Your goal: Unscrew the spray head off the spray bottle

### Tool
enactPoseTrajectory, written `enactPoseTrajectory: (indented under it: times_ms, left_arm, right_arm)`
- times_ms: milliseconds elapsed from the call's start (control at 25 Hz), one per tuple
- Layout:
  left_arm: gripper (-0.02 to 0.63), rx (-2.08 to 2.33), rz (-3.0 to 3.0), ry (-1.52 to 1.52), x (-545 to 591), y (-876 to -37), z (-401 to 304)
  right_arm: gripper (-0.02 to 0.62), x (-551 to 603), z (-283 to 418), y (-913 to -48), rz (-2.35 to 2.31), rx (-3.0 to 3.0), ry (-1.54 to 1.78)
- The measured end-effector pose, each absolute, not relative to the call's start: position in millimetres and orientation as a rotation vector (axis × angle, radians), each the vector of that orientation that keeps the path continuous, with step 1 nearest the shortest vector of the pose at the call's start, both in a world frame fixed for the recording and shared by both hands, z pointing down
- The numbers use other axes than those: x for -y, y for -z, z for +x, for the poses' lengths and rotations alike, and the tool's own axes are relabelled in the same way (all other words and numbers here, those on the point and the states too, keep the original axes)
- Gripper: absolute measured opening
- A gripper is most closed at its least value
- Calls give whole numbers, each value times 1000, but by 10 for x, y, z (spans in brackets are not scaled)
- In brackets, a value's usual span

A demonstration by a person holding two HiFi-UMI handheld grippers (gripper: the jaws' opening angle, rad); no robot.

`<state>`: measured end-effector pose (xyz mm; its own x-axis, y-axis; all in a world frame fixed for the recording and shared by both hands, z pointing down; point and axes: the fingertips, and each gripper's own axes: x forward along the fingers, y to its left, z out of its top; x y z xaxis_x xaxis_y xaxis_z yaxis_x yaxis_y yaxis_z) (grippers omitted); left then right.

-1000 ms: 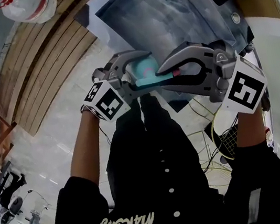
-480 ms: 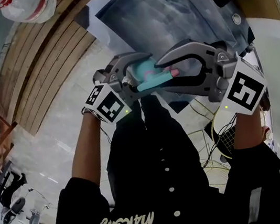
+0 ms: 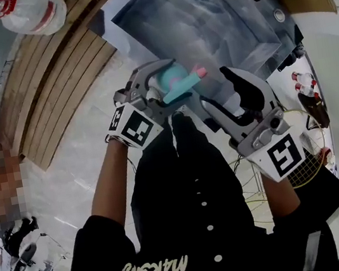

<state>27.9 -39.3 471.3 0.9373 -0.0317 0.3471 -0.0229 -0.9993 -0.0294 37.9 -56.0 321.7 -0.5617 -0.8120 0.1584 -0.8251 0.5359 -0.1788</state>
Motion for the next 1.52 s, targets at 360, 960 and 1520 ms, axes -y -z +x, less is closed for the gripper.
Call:
enactPoseTrajectory:
  times_ms: [360, 960, 1520]
  left_arm:
    - [388, -283, -3092, 524, 440, -4703, 326]
    - [388, -301, -3089, 513, 436, -4699, 372]
    - [388, -248, -3080, 527, 430, -4718, 395]
  right_arm:
    - [328, 473, -7, -3461, 1757, 2417, -372]
    - [258, 660, -49, -3779, 1782, 2268, -355]
    - [109, 483, 12, -3815, 1419, 2452, -182]
